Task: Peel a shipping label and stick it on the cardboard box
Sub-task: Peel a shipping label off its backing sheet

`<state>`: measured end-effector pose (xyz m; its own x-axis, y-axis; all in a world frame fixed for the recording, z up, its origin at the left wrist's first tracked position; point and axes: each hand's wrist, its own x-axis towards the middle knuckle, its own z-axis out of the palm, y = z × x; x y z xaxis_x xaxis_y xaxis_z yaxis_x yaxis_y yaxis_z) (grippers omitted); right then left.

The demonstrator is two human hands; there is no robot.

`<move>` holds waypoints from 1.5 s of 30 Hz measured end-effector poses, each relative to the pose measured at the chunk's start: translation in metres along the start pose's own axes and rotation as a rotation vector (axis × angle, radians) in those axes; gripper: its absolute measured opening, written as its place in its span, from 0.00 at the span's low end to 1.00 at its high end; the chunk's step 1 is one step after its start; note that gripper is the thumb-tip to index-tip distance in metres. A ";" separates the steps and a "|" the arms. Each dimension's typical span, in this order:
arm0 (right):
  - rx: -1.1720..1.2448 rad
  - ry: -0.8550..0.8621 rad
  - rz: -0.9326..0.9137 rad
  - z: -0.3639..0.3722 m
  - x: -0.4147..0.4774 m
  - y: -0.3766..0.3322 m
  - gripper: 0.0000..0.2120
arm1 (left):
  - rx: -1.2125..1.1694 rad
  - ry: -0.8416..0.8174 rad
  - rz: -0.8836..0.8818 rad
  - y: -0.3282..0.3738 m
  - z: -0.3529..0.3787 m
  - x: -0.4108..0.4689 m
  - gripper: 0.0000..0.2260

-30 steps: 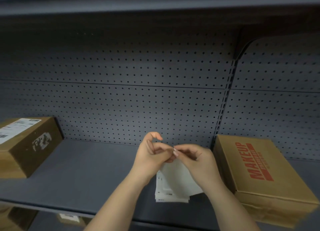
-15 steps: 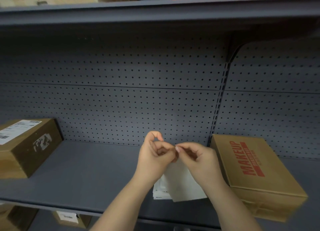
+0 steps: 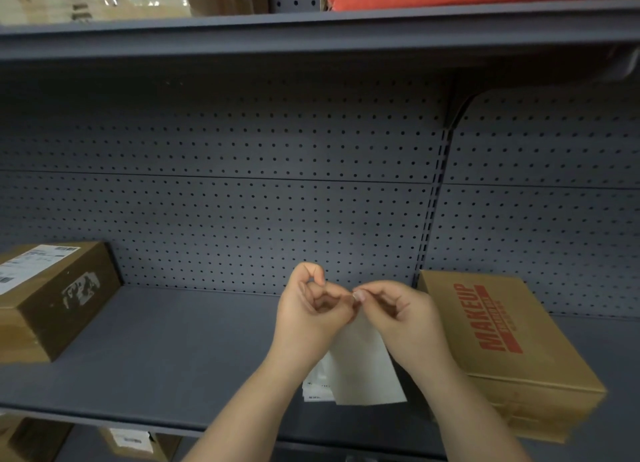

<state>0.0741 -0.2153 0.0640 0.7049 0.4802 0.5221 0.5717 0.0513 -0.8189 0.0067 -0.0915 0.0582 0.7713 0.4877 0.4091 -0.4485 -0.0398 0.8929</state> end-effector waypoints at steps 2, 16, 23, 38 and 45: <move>-0.025 0.036 0.015 -0.001 0.000 0.002 0.10 | -0.003 0.003 -0.005 -0.004 -0.001 0.002 0.16; -0.256 0.336 0.150 -0.031 0.010 0.007 0.07 | 0.002 0.108 -0.329 -0.028 -0.030 0.015 0.14; -0.101 0.418 0.239 -0.044 0.012 0.007 0.09 | 0.015 0.172 -0.382 -0.043 -0.036 0.020 0.14; 0.098 0.640 0.239 -0.064 0.014 0.016 0.10 | 0.122 0.309 -0.512 -0.074 -0.052 0.024 0.11; 0.136 0.666 0.221 -0.072 0.014 0.010 0.11 | 0.295 0.307 -0.553 -0.092 -0.057 0.030 0.06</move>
<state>0.1204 -0.2707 0.0800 0.9297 -0.1430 0.3394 0.3589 0.1444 -0.9222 0.0457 -0.0234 -0.0222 0.6688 0.7274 -0.1537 0.1484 0.0719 0.9863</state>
